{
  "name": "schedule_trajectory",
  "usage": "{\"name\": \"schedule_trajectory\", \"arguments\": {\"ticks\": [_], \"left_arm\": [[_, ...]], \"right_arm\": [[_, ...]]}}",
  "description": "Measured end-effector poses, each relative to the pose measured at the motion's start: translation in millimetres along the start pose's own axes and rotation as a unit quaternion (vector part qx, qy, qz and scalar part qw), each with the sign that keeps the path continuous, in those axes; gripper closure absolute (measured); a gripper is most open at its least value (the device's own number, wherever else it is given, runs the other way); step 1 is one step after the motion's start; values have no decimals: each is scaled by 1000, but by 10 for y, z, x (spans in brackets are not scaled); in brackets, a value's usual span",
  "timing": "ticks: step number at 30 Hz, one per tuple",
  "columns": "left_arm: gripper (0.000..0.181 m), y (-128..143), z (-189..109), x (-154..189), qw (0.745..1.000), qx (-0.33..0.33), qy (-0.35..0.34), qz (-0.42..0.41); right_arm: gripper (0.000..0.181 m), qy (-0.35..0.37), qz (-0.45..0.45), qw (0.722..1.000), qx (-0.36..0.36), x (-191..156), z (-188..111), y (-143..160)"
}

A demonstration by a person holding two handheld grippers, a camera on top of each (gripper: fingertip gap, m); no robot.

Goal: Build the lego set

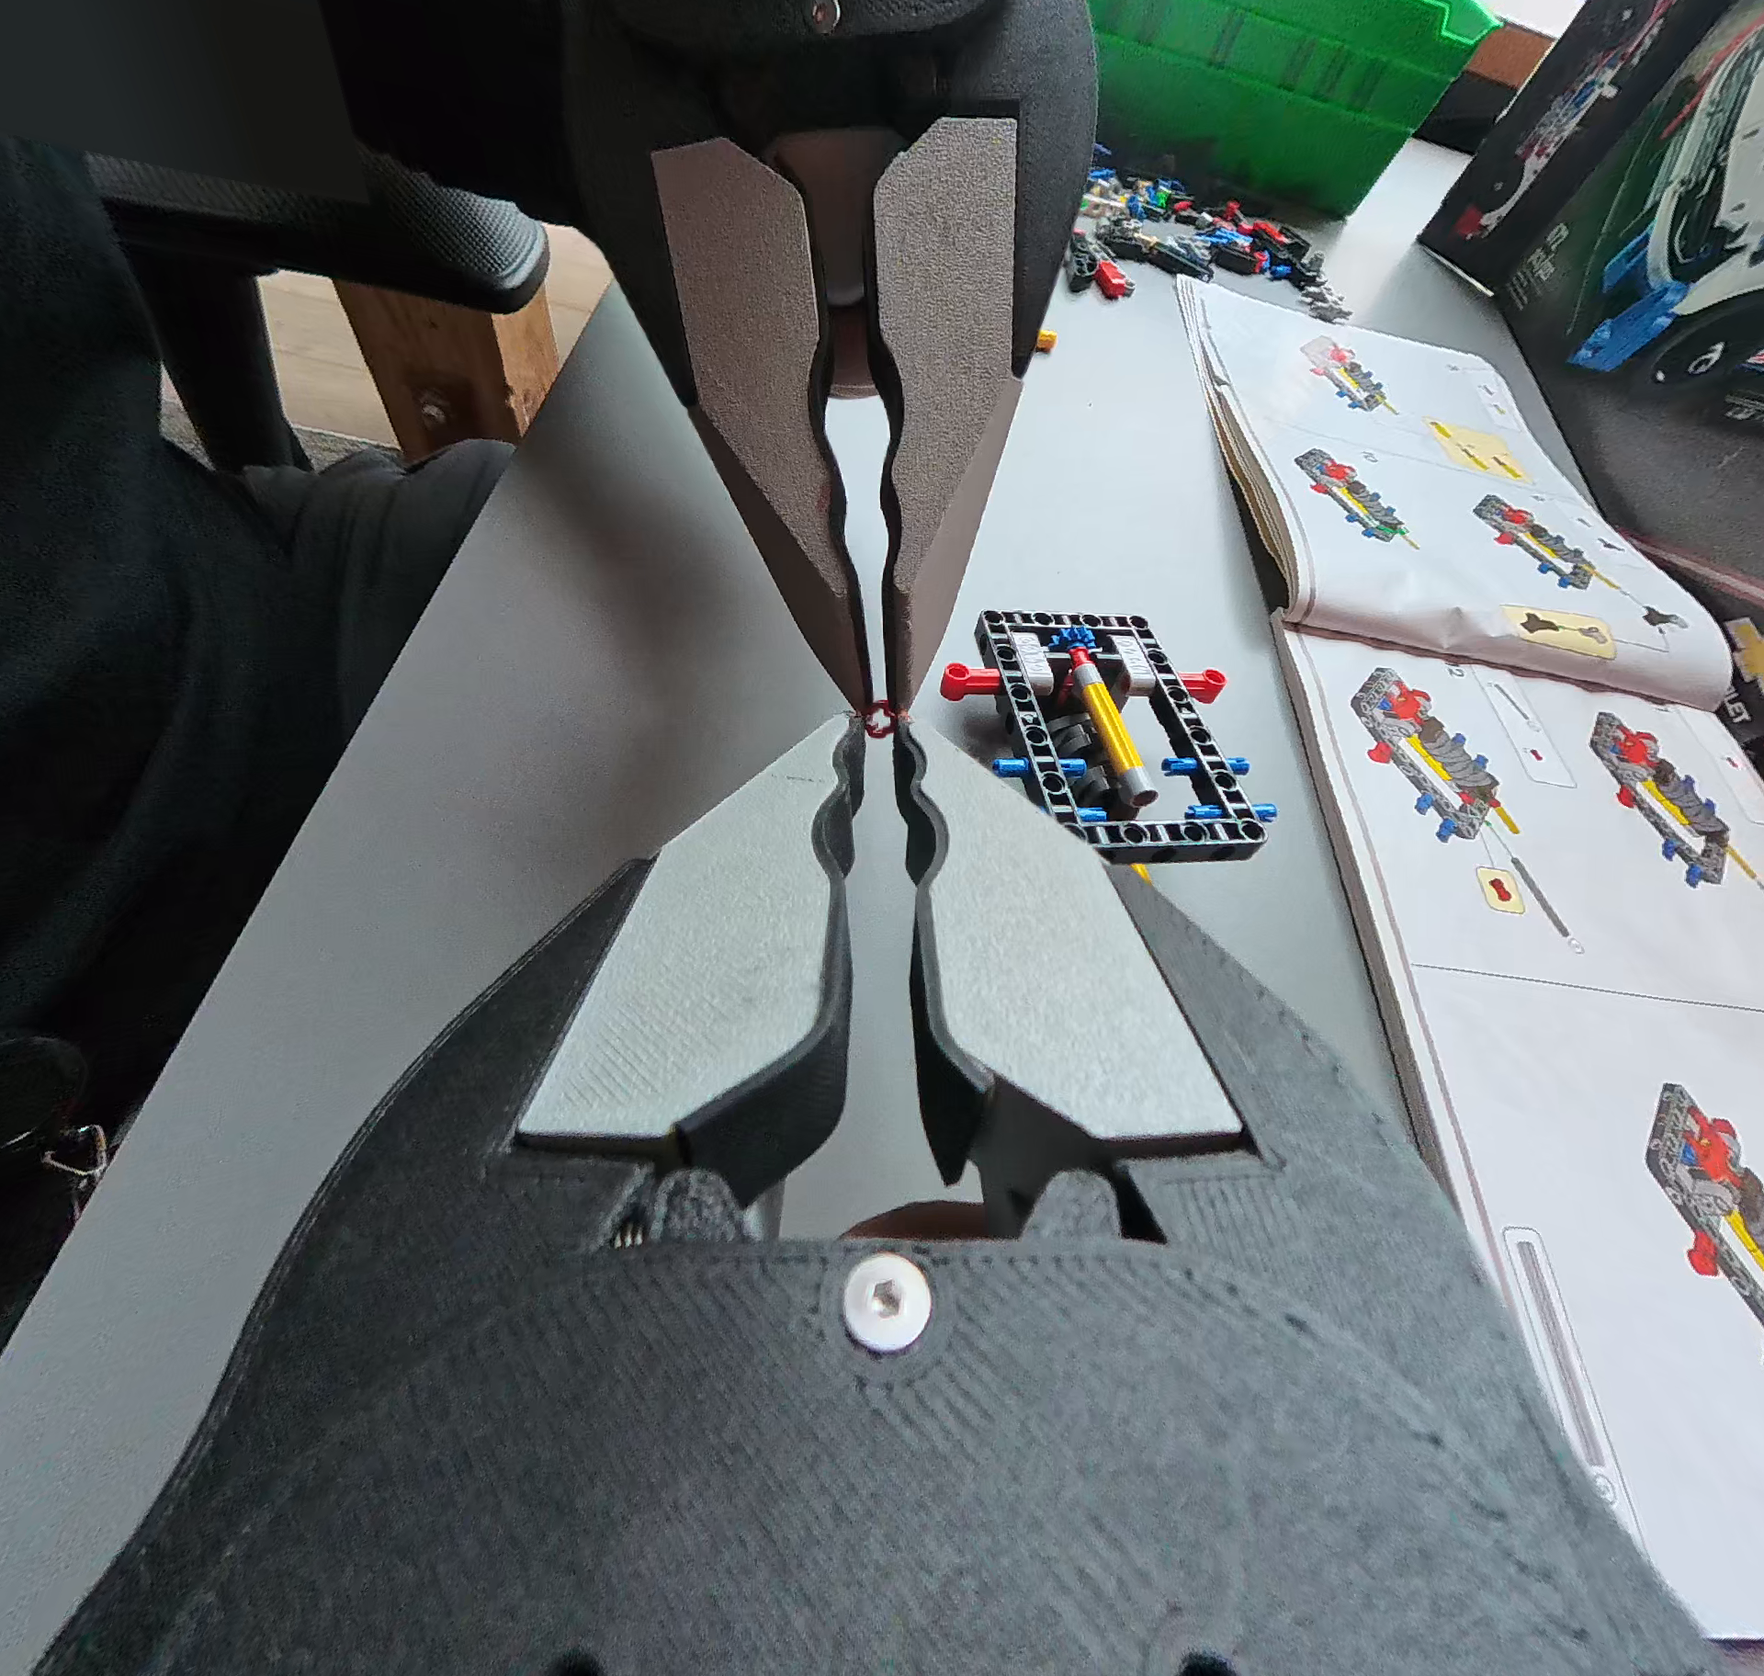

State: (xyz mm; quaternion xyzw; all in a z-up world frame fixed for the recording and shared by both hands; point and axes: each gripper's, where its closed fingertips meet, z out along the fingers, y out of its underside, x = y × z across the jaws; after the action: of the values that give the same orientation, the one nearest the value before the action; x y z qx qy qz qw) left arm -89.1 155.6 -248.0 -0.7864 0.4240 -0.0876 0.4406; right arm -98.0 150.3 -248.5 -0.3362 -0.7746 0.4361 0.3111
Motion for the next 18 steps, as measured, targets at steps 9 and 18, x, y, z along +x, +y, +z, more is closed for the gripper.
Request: {"name": "schedule_trajectory", "arguments": {"ticks": [9,18], "left_arm": [[181,32,28,23,998,-8,-25,58],[181,28,-4,-12,999,22,-20,29]], "right_arm": [[178,-9,4,1000,-3,-21,16,42],[179,-12,23,1000,9,10,26,26]]}}
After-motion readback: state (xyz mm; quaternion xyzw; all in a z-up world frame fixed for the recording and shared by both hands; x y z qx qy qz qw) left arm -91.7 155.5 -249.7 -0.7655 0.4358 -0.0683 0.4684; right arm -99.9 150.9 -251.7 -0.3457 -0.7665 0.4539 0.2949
